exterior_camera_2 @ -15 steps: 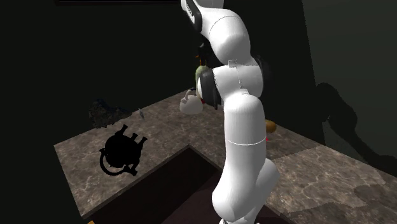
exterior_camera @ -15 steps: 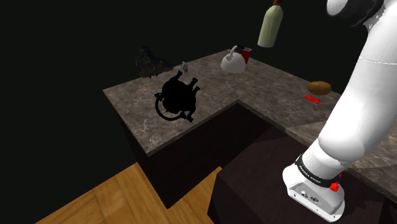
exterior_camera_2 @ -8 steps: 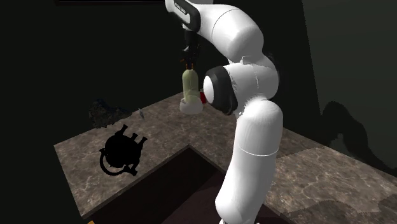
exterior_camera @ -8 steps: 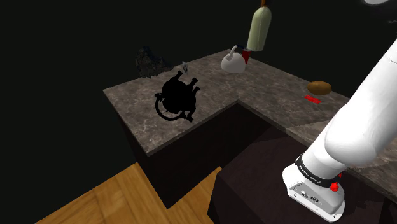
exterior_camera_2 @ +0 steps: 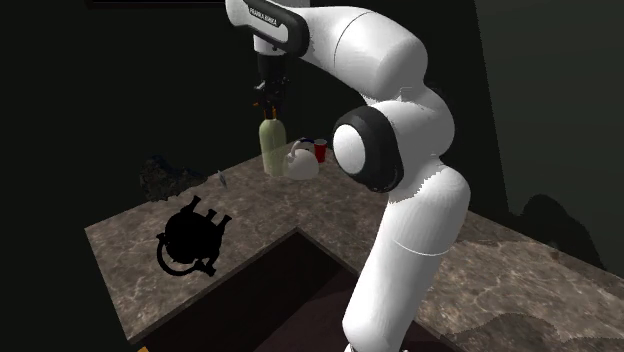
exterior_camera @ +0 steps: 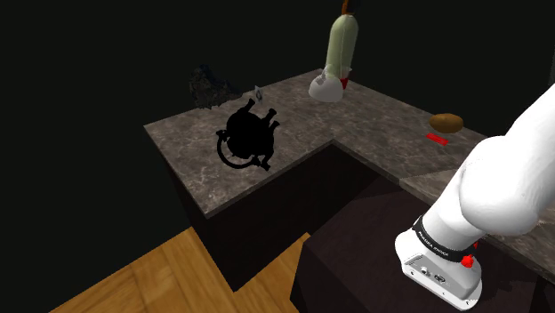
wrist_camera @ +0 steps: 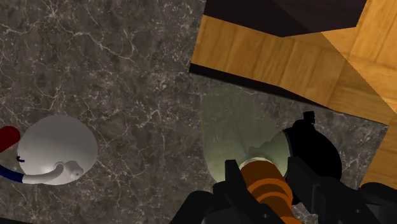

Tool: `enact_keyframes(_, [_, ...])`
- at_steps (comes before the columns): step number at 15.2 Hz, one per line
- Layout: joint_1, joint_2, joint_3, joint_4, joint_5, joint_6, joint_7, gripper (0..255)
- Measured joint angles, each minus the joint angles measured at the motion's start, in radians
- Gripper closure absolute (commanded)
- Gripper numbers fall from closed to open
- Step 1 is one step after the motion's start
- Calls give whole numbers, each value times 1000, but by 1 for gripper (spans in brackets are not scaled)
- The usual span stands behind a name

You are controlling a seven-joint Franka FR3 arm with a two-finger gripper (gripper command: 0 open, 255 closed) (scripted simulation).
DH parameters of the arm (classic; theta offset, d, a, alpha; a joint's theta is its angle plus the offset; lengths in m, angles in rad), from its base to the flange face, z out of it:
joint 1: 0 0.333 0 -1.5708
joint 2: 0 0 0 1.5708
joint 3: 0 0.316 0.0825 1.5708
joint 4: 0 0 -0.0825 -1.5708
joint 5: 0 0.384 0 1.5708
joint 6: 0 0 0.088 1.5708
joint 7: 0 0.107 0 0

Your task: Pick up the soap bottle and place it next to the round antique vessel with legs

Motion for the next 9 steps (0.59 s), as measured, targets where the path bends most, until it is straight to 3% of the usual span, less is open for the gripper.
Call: enact_keyframes(9, [101,-17,131,-39,-6,25,232,255])
